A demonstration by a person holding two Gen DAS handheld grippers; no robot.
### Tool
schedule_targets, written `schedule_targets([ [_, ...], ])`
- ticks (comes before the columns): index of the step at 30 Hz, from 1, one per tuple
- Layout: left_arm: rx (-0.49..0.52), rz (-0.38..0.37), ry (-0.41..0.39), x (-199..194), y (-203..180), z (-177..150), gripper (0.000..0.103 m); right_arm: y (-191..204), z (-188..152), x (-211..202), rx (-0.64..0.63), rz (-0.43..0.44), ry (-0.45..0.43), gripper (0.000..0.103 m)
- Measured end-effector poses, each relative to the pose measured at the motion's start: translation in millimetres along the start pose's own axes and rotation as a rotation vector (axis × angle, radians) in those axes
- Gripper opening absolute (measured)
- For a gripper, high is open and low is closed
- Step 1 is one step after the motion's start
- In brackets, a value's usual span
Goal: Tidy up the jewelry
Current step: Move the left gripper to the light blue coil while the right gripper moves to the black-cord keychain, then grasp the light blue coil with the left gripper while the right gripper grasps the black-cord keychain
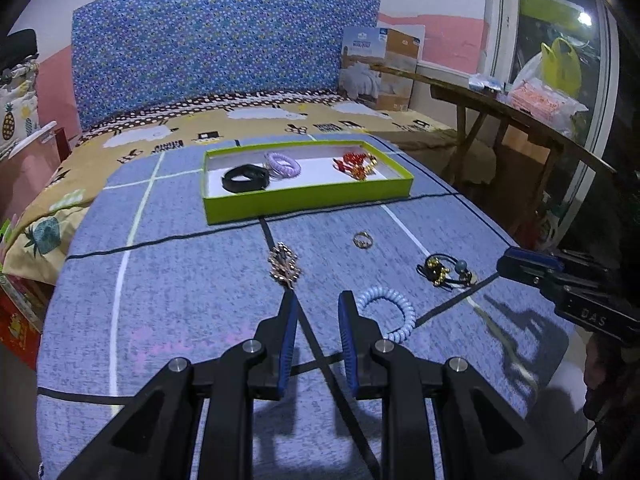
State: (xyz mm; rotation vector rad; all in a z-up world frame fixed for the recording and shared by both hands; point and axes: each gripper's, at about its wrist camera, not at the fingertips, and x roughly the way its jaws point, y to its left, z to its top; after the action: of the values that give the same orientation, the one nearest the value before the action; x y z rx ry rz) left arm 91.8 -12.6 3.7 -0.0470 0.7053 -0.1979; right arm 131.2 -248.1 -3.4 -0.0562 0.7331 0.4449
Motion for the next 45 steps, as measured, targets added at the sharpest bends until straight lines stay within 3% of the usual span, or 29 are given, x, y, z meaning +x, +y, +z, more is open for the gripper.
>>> schedule_targets([
  [17, 0.01, -0.048, 0.124, 45.9, -19.0, -2.3, 0.026, -23.1, 5.5, 41.6, 0.068, -0.017, 0.097, 0.021],
  [26, 0.076, -0.018, 0.159, 58.0, -35.4, -4.1, 0.026, -19.2, 7.9, 59.1, 0.028, -0.051, 0.162, 0.021],
  [29, 0.108, 0.003, 0.16, 58.8, -39.7, -4.7, 0.026, -15.7, 7.2, 59.2, 0.006, -0.066, 0.162, 0.019],
  [30, 0.118, 0.008, 0.16, 58.7, -40.8, -4.7, 0.026, -15.6, 7.0, 59.1, 0.005, -0.067, 0.161, 0.014],
  [32, 0.126, 0.003, 0.159, 58.3, -41.0, -5.0, 0.016, -16.8, 7.5, 59.0, 0.02, -0.056, 0.156, 0.014],
  [34, 0.135, 0.005, 0.158, 57.7, -41.5, -5.2, 0.012, -18.9, 7.1, 57.5, 0.037, -0.048, 0.148, 0.014],
  [45, 0.101, -0.031, 0.151, 50.0, -34.1, -8.6, 0.01, -19.1, 13.6, 31.4, 0.085, 0.014, 0.063, 0.013],
])
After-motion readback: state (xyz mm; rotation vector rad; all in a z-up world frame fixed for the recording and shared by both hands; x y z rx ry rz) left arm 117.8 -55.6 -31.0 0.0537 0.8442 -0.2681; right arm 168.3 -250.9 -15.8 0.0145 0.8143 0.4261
